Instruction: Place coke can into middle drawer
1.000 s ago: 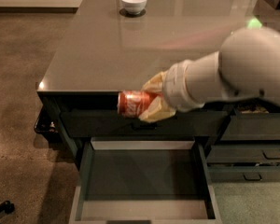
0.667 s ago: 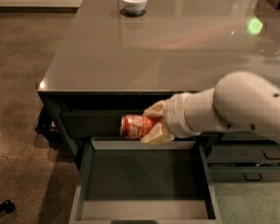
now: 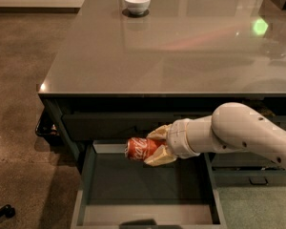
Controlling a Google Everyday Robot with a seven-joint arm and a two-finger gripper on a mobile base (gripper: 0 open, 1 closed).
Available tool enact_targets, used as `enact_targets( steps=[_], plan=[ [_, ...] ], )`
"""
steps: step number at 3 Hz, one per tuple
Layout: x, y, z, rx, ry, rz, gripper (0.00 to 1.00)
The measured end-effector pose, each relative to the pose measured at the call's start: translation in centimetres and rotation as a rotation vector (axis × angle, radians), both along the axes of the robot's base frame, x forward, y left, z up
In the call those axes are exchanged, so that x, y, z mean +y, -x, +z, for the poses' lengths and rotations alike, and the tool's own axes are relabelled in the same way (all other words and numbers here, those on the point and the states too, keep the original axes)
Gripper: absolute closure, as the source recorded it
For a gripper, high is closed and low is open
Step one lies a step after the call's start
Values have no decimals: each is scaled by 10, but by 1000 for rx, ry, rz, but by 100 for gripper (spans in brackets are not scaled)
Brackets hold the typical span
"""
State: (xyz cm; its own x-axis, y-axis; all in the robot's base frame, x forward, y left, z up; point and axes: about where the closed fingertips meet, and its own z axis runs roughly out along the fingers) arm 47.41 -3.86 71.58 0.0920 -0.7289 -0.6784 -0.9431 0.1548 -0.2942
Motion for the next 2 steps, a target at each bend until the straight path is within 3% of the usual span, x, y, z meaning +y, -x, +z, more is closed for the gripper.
enact_targets(
  steps=[1,2],
  plan=[
    [-1,1,-34,31,-33,-32,100],
    [11,10,-120,123,-74,-59,100]
  ],
)
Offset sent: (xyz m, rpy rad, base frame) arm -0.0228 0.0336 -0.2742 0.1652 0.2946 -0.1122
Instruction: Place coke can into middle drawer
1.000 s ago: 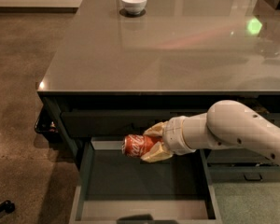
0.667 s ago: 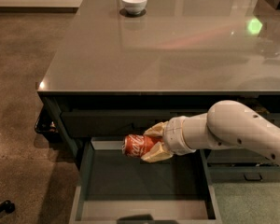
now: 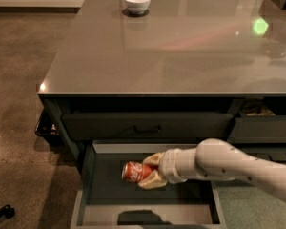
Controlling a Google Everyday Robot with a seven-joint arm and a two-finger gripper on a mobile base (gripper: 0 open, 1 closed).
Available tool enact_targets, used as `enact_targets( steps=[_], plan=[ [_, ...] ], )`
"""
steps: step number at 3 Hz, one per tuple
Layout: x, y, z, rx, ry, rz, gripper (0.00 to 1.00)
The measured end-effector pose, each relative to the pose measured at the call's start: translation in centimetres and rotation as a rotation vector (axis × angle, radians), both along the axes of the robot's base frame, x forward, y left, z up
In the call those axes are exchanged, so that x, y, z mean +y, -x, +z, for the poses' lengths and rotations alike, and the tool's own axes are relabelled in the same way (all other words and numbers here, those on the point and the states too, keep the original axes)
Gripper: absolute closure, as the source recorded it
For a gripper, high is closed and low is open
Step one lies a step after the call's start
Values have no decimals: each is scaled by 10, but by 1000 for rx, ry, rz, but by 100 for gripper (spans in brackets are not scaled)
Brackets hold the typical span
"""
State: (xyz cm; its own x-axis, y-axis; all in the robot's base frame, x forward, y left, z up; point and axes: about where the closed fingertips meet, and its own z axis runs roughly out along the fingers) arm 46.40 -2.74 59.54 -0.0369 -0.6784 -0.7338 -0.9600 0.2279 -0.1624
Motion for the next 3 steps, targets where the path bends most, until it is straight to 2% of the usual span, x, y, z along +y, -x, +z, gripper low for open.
enact_targets(
  steps=[1,2,3],
  plan=[
    [23,4,-78,75,-46,16,100],
    [30,12,-96,115,-71,19,100],
    [30,12,-96,115,-71,19,100]
  ],
)
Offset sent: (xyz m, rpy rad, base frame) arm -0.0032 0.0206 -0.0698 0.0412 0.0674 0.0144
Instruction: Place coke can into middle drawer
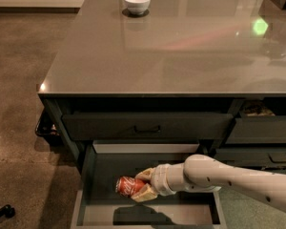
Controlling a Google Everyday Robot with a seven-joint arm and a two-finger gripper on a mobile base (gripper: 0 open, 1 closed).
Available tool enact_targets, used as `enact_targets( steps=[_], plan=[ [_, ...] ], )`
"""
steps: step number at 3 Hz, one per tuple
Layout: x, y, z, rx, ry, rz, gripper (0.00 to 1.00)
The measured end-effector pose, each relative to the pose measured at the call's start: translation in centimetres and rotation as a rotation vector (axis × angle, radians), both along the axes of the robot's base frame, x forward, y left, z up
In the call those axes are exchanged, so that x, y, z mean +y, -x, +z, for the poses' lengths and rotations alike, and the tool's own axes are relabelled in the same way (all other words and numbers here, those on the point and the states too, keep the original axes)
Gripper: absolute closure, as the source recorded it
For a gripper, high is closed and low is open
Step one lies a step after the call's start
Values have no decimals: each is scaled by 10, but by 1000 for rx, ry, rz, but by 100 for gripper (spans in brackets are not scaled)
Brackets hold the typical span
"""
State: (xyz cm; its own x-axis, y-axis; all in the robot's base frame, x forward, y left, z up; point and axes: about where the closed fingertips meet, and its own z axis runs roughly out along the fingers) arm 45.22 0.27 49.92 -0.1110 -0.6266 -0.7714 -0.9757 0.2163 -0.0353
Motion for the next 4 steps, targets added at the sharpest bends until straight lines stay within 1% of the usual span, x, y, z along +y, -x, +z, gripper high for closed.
enact_targets(
  steps=[1,2,3,4],
  plan=[
    [-1,0,-14,4,-12,-16,100],
    [-12,-3,-61,20,-4,-61,100],
    [-14,-6,-95,33,6,-81,100],
    [-12,-6,-120,48,2,-88,100]
  ],
)
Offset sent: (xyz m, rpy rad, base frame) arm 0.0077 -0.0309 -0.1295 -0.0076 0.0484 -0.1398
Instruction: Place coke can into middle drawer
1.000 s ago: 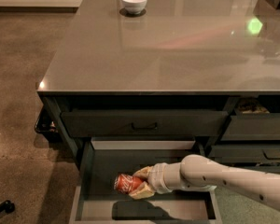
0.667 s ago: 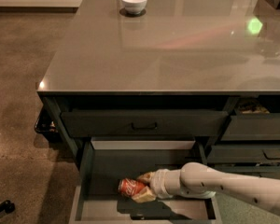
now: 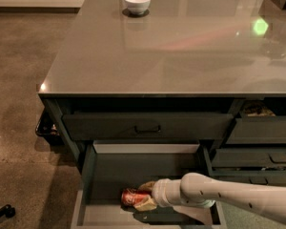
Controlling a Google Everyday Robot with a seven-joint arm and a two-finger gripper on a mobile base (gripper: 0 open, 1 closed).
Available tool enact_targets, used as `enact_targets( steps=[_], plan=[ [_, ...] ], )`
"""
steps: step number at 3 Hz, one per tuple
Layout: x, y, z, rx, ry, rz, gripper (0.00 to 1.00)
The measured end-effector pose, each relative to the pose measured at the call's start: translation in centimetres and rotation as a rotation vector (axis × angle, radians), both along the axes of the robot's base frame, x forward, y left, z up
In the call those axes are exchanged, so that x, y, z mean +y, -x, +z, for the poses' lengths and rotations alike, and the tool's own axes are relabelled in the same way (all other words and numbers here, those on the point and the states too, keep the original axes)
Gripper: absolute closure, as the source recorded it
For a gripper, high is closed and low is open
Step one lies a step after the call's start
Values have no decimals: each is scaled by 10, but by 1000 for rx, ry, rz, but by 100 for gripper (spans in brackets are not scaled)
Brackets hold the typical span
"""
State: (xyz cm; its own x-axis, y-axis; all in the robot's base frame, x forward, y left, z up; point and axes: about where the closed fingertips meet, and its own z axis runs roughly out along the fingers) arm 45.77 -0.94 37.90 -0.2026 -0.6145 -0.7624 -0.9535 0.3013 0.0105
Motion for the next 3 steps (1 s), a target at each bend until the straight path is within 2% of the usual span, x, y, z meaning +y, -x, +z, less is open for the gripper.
enact_targets(
  steps=[1,3],
  plan=[
    [1,1,-1,3,-2,0,82],
    [1,1,-1,3,-2,0,35]
  ],
)
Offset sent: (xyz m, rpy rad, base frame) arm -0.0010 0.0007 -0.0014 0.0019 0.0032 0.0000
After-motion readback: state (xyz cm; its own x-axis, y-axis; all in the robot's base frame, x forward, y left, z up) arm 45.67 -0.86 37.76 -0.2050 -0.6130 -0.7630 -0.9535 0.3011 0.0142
